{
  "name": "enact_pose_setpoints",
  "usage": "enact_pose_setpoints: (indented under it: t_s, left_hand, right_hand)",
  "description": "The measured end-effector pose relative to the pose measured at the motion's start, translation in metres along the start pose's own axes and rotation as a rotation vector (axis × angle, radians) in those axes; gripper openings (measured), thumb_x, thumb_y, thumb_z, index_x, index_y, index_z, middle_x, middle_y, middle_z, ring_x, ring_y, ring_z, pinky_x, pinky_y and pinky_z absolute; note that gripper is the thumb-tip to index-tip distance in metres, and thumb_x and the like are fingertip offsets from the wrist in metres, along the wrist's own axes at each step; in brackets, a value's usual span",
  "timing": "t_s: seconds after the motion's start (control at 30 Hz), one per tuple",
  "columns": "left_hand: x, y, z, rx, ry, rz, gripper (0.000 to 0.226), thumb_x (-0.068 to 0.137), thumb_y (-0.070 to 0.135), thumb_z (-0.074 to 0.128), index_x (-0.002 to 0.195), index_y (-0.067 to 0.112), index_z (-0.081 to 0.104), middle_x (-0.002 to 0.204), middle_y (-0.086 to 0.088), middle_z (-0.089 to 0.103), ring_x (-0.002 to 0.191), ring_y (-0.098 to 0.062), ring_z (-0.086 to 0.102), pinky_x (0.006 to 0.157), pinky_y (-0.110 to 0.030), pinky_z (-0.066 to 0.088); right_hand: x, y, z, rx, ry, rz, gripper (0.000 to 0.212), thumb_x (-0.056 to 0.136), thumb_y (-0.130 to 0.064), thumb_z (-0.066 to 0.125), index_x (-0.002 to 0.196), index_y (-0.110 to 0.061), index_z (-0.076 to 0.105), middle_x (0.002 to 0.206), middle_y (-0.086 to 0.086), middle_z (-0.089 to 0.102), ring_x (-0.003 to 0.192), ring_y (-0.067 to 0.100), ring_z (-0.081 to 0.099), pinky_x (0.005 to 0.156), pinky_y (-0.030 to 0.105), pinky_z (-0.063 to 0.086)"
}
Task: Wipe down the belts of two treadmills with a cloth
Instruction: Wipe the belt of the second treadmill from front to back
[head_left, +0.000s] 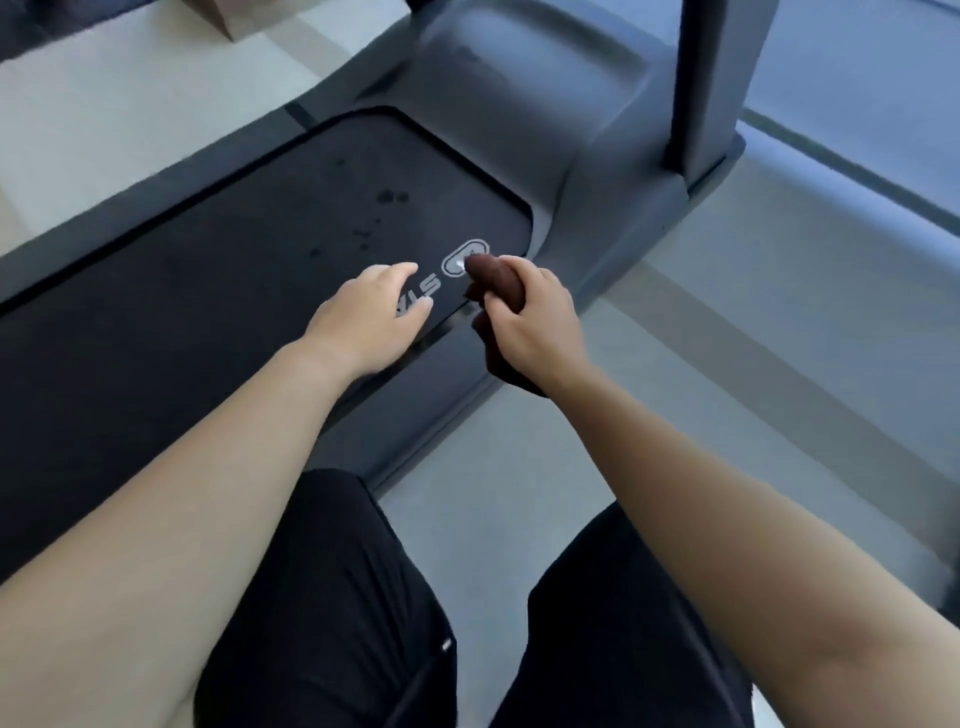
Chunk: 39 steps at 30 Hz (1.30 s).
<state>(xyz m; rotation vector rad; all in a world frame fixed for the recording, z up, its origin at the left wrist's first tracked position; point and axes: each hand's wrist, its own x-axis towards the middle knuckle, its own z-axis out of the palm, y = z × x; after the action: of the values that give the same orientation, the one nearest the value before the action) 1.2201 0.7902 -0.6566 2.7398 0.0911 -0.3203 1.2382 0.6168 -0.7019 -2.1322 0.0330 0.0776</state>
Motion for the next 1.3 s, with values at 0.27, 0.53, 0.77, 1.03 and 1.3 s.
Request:
enact_pose_setpoints:
  t_s: [0.27,0.53,0.77,1.03,1.3]
  left_hand:
    - [0.070,-0.049,0.042,-0.013,-0.033,-0.031,0.050,0.097,0.042,0.038,0.143,0.023,0.033,0.145,-0.002,0.039,0.125,-0.026,0.044,0.097,-0.044,0.041]
    - [0.171,-0.080,0.043,0.052,-0.110,0.052,0.053,0.097,0.044,0.037,0.145,0.023,0.030,0.149,-0.004,0.033,0.132,-0.027,0.038,0.101,-0.048,0.038]
    - [0.278,-0.095,0.097,0.130,-0.067,0.073,0.054,0.096,0.043,0.037,0.145,0.020,0.030,0.148,-0.006,0.035,0.132,-0.030,0.037,0.101,-0.049,0.037]
    - [0.338,-0.109,0.168,0.094,0.115,0.081,0.053,0.096,0.040,0.039,0.145,0.019,0.032,0.154,-0.001,0.023,0.143,-0.020,0.016,0.113,-0.053,0.017]
    - [0.349,-0.121,0.191,0.132,0.229,0.090,0.056,0.095,0.047,0.034,0.147,0.029,0.024,0.158,0.003,0.014,0.145,-0.015,0.008,0.116,-0.050,0.005]
  right_hand:
    - [0.068,0.019,0.055,-0.084,-0.055,0.041,0.036,0.080,-0.038,0.046,0.113,-0.041,0.058,0.113,-0.009,0.056,0.110,0.017,0.054,0.096,0.048,0.045]
    - [0.147,0.012,0.091,-0.184,-0.031,0.084,0.037,0.081,-0.038,0.045,0.116,-0.041,0.057,0.117,-0.008,0.056,0.111,0.020,0.054,0.095,0.050,0.044]
    - [0.237,0.066,0.131,-0.282,-0.018,0.042,0.035,0.088,-0.035,0.047,0.123,-0.037,0.053,0.126,-0.006,0.053,0.120,0.021,0.047,0.100,0.051,0.040]
    - [0.299,0.124,0.151,-0.572,0.014,-0.143,0.047,0.092,-0.034,0.049,0.138,-0.031,0.043,0.140,-0.003,0.041,0.132,0.023,0.031,0.098,0.051,0.034]
    - [0.327,0.145,0.162,-0.721,0.040,-0.203,0.050,0.089,-0.040,0.049,0.138,-0.035,0.041,0.146,-0.003,0.035,0.137,0.024,0.024,0.097,0.052,0.030]
